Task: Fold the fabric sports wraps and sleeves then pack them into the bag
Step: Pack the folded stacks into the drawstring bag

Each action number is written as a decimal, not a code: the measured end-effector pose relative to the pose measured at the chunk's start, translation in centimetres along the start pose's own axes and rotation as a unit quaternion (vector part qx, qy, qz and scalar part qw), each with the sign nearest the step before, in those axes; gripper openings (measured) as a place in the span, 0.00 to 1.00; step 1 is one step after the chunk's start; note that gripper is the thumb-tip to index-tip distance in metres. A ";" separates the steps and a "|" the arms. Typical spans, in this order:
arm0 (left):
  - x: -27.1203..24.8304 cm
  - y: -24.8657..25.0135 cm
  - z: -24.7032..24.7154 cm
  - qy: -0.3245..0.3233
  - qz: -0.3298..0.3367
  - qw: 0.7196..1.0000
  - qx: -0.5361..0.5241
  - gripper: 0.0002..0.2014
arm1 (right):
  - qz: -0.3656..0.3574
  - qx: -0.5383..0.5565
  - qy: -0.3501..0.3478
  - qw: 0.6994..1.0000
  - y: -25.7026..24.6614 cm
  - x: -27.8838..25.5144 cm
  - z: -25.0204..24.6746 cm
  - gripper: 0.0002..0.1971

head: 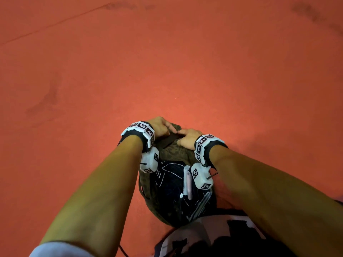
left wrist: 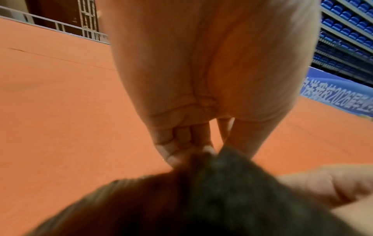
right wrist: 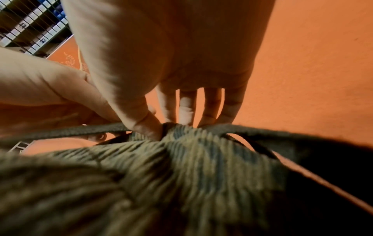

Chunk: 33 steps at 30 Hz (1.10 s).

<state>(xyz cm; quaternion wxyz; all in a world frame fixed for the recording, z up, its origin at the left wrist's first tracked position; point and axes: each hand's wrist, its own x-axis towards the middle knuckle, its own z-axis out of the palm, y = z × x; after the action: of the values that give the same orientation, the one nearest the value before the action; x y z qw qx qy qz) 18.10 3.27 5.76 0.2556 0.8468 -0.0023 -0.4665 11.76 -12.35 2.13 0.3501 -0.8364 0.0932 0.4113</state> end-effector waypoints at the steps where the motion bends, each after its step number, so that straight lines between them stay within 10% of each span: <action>1: 0.3 0.0 0.0 -0.005 -0.004 1.000 -0.003 0.15 | 0.001 -0.001 -0.004 1.000 0.0 0.2 -0.1 0.31; 33: 12.7 2.4 -0.2 -0.101 0.002 0.973 0.206 0.15 | 0.076 0.108 -0.110 0.985 1.2 6.4 -0.7 0.20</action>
<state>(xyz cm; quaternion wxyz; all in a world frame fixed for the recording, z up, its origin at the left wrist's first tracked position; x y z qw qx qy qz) 26.00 -1.86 -3.11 0.0753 0.8298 -0.1260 -0.5385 15.75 -12.89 -3.00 0.4144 -0.7340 0.1609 0.5135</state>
